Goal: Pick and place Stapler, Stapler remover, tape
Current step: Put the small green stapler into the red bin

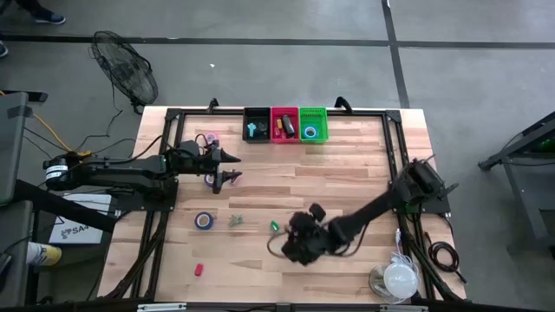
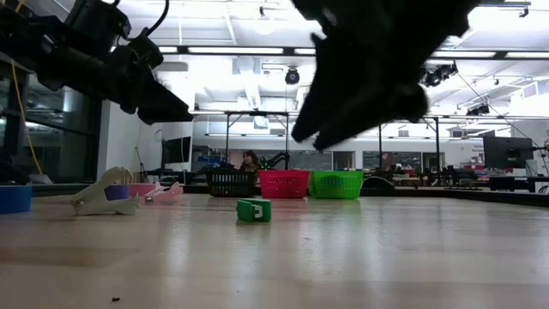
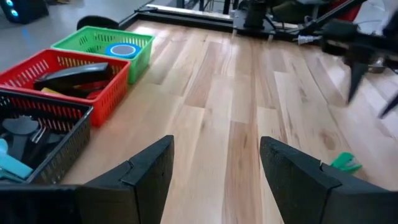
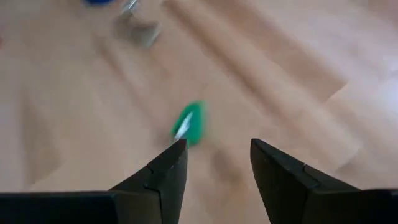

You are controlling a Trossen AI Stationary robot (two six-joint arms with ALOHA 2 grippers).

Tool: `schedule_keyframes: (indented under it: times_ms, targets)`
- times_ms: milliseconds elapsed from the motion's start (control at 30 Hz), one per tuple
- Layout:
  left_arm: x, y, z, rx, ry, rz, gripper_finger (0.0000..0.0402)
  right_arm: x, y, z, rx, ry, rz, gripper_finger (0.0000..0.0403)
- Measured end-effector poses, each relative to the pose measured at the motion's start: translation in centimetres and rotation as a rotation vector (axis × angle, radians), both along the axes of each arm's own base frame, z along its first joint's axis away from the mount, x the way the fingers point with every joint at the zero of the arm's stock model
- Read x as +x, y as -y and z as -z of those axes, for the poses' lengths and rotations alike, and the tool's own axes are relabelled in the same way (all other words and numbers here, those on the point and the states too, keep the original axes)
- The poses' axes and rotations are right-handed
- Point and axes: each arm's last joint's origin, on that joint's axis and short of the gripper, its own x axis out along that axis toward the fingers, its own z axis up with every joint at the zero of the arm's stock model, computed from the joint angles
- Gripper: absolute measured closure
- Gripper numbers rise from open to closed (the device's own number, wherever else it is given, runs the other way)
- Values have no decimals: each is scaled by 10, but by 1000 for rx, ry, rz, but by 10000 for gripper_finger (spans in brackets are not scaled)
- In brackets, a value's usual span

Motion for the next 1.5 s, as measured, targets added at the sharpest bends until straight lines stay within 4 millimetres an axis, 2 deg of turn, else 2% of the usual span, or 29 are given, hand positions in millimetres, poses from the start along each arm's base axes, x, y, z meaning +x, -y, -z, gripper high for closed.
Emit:
schedule_keyframes:
  times_ms: [133,267,433,600,867,1167,1500]
  targets:
    - [0,0,1,-5,-7,11,167,-2,-25,21,24,46,-4,236]
    - [0,0,1,-4,-6,12,167,1,-41,45,14,100,-10,236]
    - [0,0,1,1,-6,12,167,4,-47,70,3,111,-9,236]
    - [0,0,1,3,-6,12,167,7,-48,84,-28,126,7,236]
    - [0,0,1,3,-6,13,167,9,-48,90,-76,112,-38,236]
    - [0,0,0,6,5,12,167,10,-47,91,-104,149,-8,236]
    - [0,0,-1,8,8,11,167,17,-35,91,-119,101,-29,221]
